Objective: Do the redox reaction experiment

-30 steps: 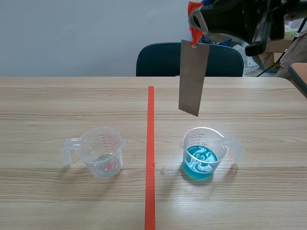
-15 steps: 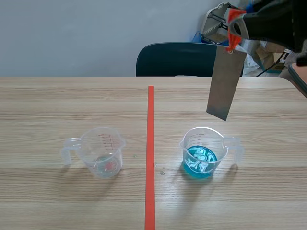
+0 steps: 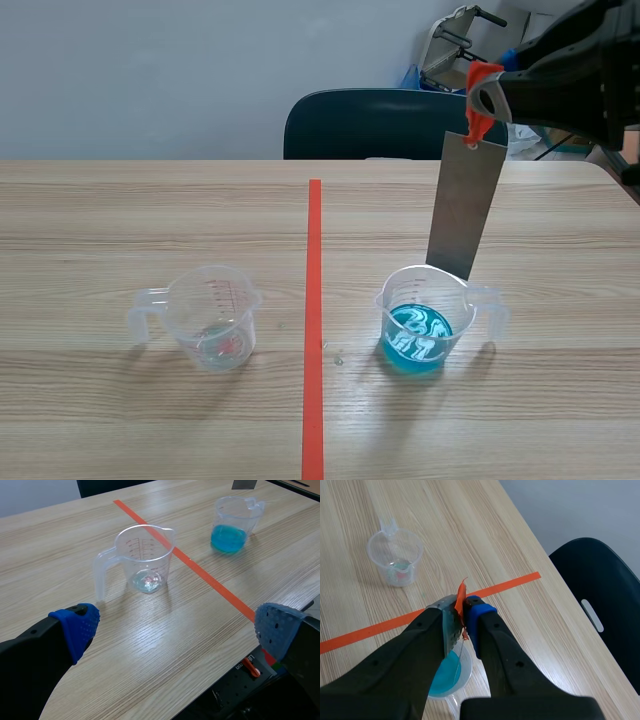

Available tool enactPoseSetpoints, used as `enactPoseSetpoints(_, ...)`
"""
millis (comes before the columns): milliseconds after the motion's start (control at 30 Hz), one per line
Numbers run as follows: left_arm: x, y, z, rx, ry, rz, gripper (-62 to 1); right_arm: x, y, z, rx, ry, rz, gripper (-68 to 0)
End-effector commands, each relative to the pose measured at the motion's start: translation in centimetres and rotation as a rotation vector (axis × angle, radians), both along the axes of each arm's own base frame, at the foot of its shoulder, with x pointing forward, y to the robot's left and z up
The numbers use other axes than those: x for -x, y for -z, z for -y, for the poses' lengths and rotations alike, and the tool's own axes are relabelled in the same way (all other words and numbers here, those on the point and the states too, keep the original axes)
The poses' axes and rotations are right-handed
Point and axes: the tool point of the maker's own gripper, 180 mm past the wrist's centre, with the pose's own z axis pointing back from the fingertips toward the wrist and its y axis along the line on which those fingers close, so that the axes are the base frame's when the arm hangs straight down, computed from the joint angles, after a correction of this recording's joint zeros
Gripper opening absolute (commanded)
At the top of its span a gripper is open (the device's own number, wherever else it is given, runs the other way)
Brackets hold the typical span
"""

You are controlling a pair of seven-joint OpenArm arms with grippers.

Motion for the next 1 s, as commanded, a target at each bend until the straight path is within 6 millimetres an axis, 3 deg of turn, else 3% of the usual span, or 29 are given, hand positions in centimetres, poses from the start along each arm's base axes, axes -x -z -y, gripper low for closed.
enactPoseSetpoints(0,-0.3,-0.8,0.3,0.022,-0.004,0.026,1.4,0.1,-0.8,-0.3,-0.014,-0.022,0.021,-66.9)
enactPoseSetpoints(733,-0.2,-0.7,0.3,0.022,-0.004,0.025,1.4,1.1,-1.6,-1.5,-0.012,-0.064,0.050,-66.9)
enactPoseSetpoints(967,-0.2,-0.7,0.3,0.021,-0.004,0.024,1.4,1.8,-0.8,-1.7,-0.011,-0.074,0.019,-66.9)
